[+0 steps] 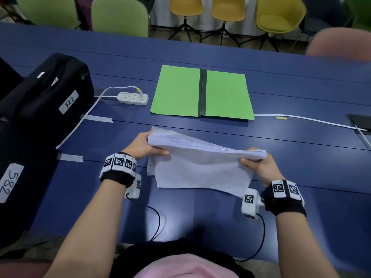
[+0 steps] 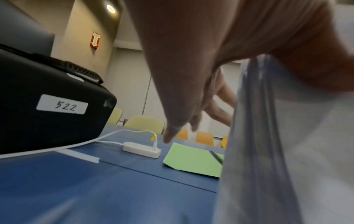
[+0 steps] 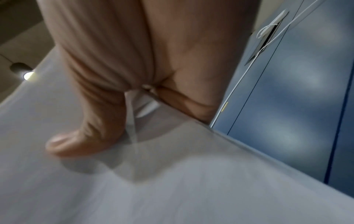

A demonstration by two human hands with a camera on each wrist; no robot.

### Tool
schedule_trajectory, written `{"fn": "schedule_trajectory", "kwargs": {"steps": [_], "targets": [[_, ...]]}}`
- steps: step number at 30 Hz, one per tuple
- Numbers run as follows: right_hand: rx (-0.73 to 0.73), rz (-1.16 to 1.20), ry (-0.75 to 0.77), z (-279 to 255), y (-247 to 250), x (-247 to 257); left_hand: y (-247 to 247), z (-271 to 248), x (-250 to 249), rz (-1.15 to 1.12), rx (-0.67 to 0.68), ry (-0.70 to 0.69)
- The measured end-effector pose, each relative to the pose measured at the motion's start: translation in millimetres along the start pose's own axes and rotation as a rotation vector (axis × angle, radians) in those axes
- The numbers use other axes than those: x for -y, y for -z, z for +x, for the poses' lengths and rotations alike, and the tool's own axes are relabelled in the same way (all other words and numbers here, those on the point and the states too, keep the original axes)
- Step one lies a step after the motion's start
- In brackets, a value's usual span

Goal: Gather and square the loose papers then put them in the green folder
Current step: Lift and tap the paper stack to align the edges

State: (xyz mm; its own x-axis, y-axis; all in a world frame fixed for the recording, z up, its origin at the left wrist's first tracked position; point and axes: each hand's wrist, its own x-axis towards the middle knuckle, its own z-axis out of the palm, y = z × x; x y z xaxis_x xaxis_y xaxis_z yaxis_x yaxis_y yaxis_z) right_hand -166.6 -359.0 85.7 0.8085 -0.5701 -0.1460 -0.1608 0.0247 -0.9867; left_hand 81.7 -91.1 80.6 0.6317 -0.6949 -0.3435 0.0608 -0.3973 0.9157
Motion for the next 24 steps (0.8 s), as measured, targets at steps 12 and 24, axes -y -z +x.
{"fn": "schedule_trajectory", "kwargs": {"steps": [12, 24], "targets": [[-0.237, 0.154, 0.126, 6, -29, 7, -59, -13, -33, -0.249, -0.531, -0.16], [-0.654, 0.302, -0.02, 7, -47, -1, -82, 0, -37, -0.39, -0.919, -0.208]]}}
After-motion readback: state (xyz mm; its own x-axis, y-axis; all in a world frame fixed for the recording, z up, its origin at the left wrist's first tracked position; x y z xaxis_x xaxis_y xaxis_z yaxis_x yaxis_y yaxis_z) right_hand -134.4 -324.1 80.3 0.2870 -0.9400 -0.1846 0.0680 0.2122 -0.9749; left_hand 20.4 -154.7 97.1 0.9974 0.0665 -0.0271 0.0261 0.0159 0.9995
